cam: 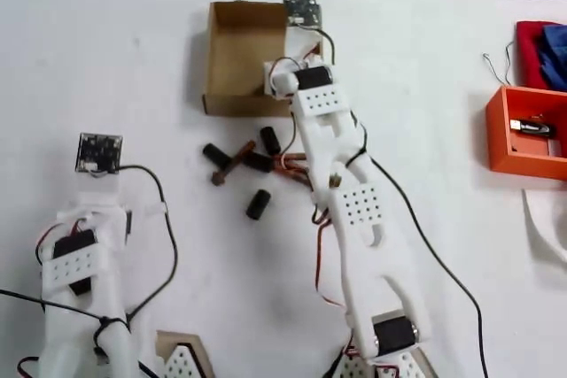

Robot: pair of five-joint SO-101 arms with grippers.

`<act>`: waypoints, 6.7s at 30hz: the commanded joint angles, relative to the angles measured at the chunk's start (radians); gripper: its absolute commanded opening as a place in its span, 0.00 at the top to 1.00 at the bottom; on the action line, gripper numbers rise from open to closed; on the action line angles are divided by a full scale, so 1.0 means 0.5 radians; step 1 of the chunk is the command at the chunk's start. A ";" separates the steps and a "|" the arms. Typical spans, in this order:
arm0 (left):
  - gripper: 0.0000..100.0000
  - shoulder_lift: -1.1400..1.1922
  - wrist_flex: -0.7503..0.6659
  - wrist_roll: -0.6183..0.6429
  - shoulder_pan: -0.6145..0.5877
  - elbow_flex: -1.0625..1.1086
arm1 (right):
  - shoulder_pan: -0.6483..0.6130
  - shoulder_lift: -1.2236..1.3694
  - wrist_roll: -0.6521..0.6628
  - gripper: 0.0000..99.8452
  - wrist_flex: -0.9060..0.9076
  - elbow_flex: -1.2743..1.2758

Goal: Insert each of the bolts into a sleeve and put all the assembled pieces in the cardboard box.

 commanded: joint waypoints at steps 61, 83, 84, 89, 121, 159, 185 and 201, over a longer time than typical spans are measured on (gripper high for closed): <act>0.88 -0.018 -0.031 -0.006 -0.006 -0.011 | -0.342 -1.827 0.288 0.98 1.502 0.316; 0.88 -0.003 -0.353 0.638 -0.466 -0.008 | -0.600 -1.824 -0.245 0.88 0.931 2.219; 0.88 -0.003 -0.353 0.641 -0.466 -0.008 | -0.603 -1.788 -0.322 0.88 0.931 2.219; 0.88 -0.003 -0.356 0.641 -0.466 -0.008 | -0.600 -1.631 -0.381 0.88 0.934 2.219; 0.88 -0.003 -0.359 0.641 -0.463 -0.008 | -0.615 -1.168 -0.368 0.88 1.033 1.795; 0.88 -0.003 -0.356 0.641 -0.460 -0.008 | -0.750 -2.420 0.706 0.98 0.060 3.244; 0.88 -0.015 -0.362 0.629 -0.377 0.032 | -0.741 -2.245 0.712 0.91 -0.103 3.526; 0.88 -0.015 -0.362 0.629 -0.377 0.035 | -0.741 -2.236 0.712 0.98 -0.094 3.437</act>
